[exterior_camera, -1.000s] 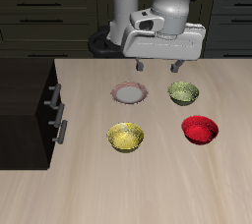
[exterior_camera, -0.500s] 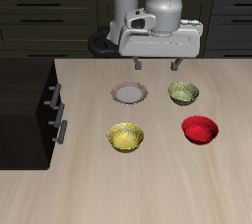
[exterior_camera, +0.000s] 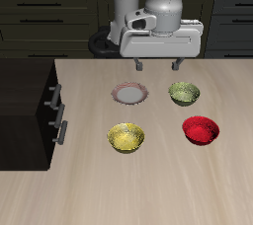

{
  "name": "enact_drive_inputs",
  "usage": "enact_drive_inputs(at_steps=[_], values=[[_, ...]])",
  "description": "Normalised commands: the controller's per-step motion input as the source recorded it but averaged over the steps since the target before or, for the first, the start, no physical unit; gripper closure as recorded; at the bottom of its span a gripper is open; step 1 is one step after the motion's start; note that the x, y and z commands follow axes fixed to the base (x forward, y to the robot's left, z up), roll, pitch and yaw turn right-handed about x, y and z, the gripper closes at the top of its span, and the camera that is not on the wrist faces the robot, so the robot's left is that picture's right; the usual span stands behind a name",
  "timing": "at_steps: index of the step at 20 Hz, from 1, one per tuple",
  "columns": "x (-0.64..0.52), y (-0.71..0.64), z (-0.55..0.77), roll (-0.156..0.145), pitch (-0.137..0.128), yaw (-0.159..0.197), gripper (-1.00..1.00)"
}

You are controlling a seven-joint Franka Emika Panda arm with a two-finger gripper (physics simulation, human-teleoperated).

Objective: Place the yellow bowl on top of the wooden cabinet

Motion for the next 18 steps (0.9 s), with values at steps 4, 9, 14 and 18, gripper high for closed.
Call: enact_drive_inputs(at_steps=[4,9,14,18], values=[[-0.05,-0.04,0.0,-0.01,-0.012,-0.024,-1.0],[-0.08,0.02,-0.05,0.002,0.007,-0.021,-1.0],[0.01,0.01,0.02,0.008,0.009,0.012,-1.0],[0.0,0.1,0.0,0.011,0.01,-0.01,-1.0]])
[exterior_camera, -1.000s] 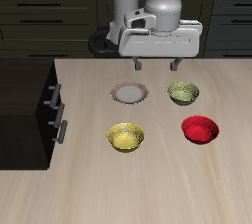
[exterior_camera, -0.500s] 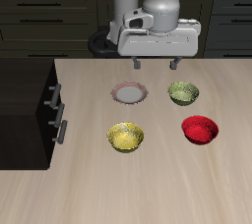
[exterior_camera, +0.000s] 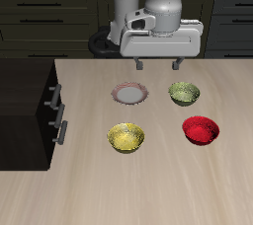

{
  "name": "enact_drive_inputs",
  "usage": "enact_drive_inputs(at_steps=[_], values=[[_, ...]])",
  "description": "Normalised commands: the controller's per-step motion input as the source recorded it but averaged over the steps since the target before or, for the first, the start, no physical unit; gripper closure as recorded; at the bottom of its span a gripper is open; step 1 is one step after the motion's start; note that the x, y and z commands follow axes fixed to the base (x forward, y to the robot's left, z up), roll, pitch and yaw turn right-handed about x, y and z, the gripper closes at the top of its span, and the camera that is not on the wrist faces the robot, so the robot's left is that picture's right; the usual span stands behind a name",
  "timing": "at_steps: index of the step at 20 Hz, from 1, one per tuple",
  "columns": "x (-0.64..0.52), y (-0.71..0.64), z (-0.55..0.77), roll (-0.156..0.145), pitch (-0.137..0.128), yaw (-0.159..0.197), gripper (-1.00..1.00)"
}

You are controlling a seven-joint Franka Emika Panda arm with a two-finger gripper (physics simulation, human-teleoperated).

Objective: Place the yellow bowl on top of the wooden cabinet

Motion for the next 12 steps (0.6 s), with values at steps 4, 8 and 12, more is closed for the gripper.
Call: enact_drive_inputs(at_steps=[4,8,12], values=[[-0.09,0.33,0.01,0.04,-0.009,0.006,-1.0],[-0.01,0.22,0.01,0.022,-0.002,0.012,-1.0],[0.02,0.1,0.01,0.002,0.005,0.006,-1.0]])
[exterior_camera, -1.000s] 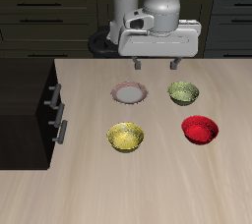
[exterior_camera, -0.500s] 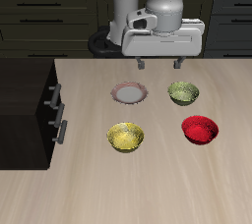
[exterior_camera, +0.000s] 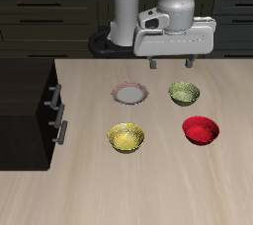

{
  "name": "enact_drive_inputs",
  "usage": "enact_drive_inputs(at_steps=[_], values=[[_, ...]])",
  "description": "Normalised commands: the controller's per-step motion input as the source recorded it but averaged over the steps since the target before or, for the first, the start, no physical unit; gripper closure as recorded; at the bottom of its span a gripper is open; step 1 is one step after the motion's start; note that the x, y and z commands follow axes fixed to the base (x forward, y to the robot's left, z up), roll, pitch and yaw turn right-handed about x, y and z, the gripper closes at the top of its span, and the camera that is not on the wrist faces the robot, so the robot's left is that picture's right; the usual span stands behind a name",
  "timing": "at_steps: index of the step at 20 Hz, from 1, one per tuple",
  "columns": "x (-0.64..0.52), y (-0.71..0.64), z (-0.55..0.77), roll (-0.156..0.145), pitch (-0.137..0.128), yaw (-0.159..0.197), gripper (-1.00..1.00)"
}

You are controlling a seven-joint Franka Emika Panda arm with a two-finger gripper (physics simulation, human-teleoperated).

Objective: Place the yellow bowl on top of the wooden cabinet

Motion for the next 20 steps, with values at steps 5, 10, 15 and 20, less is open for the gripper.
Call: enact_drive_inputs(at_steps=[5,10,15,20], values=[[0.06,-0.25,0.02,-0.039,-0.006,0.032,-1.0],[0.06,-0.38,-0.01,-0.059,0.0,0.005,-1.0],[0.02,-0.23,-0.04,-0.035,0.007,0.008,-1.0],[-0.02,-0.08,0.01,-0.012,-0.004,0.009,-1.0]])
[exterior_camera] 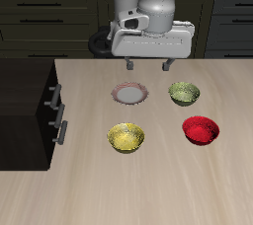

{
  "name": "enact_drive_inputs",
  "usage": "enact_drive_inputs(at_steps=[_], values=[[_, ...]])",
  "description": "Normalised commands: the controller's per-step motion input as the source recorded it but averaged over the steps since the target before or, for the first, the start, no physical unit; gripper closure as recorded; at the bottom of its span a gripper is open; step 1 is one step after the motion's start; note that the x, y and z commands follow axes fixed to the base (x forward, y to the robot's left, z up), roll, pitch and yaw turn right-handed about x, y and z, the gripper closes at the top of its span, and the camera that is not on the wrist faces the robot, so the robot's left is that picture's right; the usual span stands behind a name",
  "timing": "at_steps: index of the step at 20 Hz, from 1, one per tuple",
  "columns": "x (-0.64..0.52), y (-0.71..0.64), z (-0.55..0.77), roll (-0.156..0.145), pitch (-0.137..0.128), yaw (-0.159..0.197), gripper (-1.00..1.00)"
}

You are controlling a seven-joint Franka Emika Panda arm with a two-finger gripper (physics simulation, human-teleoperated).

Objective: Place the yellow bowl on top of the wooden cabinet

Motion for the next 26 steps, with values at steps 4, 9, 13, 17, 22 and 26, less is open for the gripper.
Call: enact_drive_inputs(at_steps=[4,9,13,17,22,26], values=[[0.01,-0.09,-0.01,-0.009,0.003,-0.012,-1.0],[-0.01,0.04,-0.05,0.009,0.002,0.004,-1.0],[0.08,0.02,-0.32,0.001,0.035,0.004,-1.0],[0.05,0.03,-0.23,0.0,0.02,0.003,-1.0],[0.0,0.03,-0.21,-0.001,0.022,0.001,-1.0],[0.02,0.01,-0.2,0.005,0.03,-0.008,-1.0]])
